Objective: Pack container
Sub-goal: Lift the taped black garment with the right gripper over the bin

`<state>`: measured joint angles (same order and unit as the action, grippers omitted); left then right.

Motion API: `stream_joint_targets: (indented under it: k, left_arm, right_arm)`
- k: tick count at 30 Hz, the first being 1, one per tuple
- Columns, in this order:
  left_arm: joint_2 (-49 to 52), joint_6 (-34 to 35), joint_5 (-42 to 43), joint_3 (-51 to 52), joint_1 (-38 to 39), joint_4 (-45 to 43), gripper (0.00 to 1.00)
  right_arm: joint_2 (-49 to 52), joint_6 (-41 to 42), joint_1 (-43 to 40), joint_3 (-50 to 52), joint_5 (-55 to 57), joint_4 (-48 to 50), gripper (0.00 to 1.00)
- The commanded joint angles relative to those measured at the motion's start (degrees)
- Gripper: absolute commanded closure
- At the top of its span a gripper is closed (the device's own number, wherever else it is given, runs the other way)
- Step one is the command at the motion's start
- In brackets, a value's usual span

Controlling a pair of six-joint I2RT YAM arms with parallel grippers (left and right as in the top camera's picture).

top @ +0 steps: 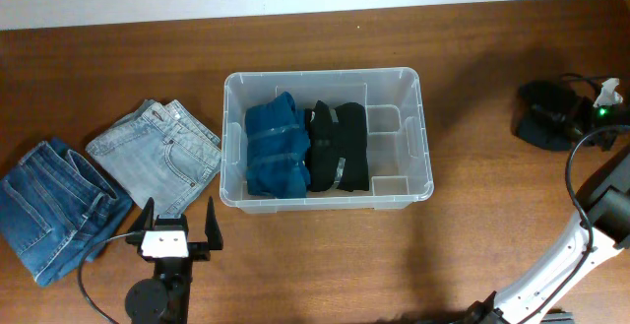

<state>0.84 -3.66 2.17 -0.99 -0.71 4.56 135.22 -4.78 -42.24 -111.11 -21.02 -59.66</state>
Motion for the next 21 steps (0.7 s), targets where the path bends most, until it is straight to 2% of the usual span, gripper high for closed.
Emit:
stream_joint_targets:
  k: [1, 14, 21]
  left_arm:
    - [-0.44, -0.52, 0.02, 0.46, -0.17, -0.04, 0.01]
    - [-0.44, -0.52, 0.02, 0.46, -0.17, -0.04, 0.01]
    - [-0.44, -0.52, 0.02, 0.46, -0.17, -0.04, 0.00]
  right_arm:
    - [0.79, -0.33, -0.17, -1.22, -5.09, -1.16, 0.96]
    - [-5.88, -0.39, 1.03, -20.90, -12.79, -20.41, 0.96]
    - [-15.21, -3.52, 8.00, -23.26, -14.62, -30.34, 0.96]
